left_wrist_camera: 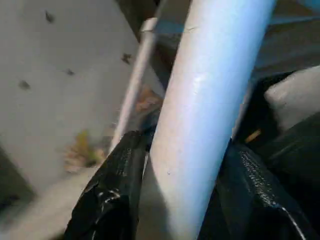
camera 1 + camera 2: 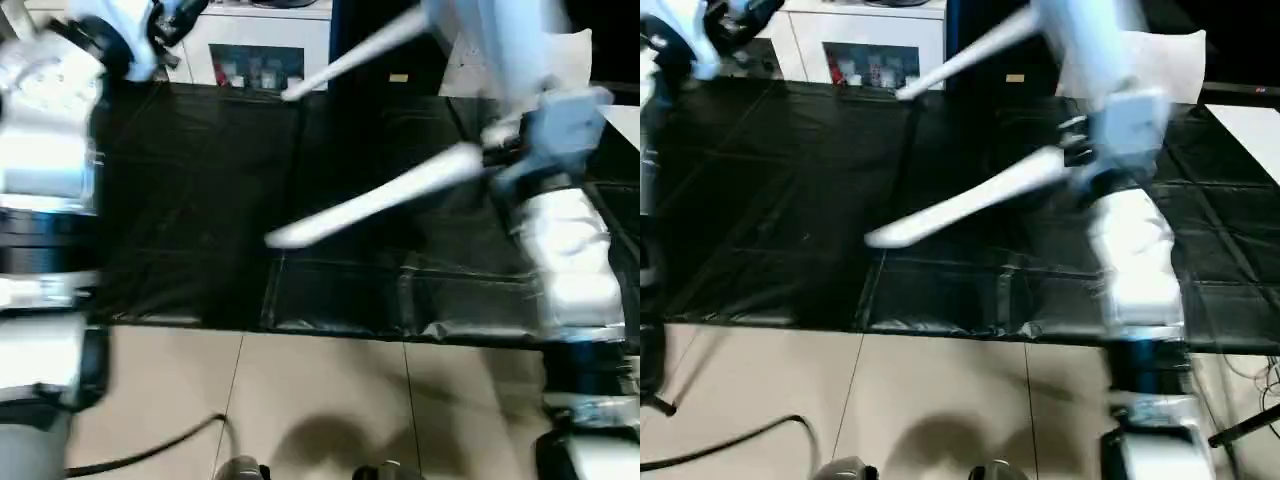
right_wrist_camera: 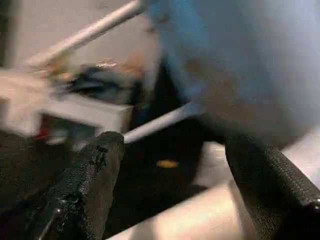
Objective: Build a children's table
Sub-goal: Flip table
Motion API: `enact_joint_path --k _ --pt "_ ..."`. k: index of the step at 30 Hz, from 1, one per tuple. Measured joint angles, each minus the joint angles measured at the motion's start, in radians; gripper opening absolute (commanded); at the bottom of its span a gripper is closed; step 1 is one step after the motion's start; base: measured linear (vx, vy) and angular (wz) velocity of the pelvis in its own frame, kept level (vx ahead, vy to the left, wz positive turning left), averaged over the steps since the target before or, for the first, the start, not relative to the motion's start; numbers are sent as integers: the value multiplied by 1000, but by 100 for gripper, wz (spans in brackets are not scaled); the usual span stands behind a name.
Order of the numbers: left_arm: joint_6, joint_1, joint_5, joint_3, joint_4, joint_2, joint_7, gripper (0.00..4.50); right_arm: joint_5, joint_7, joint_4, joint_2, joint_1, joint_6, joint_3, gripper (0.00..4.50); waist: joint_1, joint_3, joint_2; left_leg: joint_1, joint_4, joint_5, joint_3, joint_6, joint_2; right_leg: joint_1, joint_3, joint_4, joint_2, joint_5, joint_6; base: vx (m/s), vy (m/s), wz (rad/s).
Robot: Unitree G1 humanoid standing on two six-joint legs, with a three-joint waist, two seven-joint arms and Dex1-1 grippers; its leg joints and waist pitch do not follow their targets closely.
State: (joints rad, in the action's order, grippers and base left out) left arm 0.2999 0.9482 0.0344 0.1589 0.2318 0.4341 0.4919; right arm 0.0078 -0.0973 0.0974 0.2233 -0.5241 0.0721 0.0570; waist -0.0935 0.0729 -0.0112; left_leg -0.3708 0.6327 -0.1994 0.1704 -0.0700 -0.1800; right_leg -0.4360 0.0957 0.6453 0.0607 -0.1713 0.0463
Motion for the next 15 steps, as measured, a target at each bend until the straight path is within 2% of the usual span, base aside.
enact_joint_path --k 2,6,10,15 --pt "36 -38 -36 30 -36 -22 -20 186 0 5 -18 -2 8 -19 2 359 4 1 -3 -2 1 0 0 0 0 -2 0 -1 0 1 -1 0 0 0" --pt "44 -119 -48 76 -82 -48 -44 185 12 37 -90 -8 24 -84 52 359 9 1 -9 -4 0 -1 0 2 -1 -2 0 -3 -1 1 -1 0 0 0" --pt "-24 -192 -70 85 -85 -50 -46 184 60 54 -159 -56 72 -130 85 359 10 0 -15 -3 -2 -1 0 2 -1 -1 0 -6 -2 1 -1 0 0 0" --pt "-77 -244 -98 104 -93 -50 -28 182 119 51 -161 -67 96 -123 116 359 12 1 -20 -4 -2 -1 0 2 -1 0 0 -10 -2 4 -3 0 0 0"
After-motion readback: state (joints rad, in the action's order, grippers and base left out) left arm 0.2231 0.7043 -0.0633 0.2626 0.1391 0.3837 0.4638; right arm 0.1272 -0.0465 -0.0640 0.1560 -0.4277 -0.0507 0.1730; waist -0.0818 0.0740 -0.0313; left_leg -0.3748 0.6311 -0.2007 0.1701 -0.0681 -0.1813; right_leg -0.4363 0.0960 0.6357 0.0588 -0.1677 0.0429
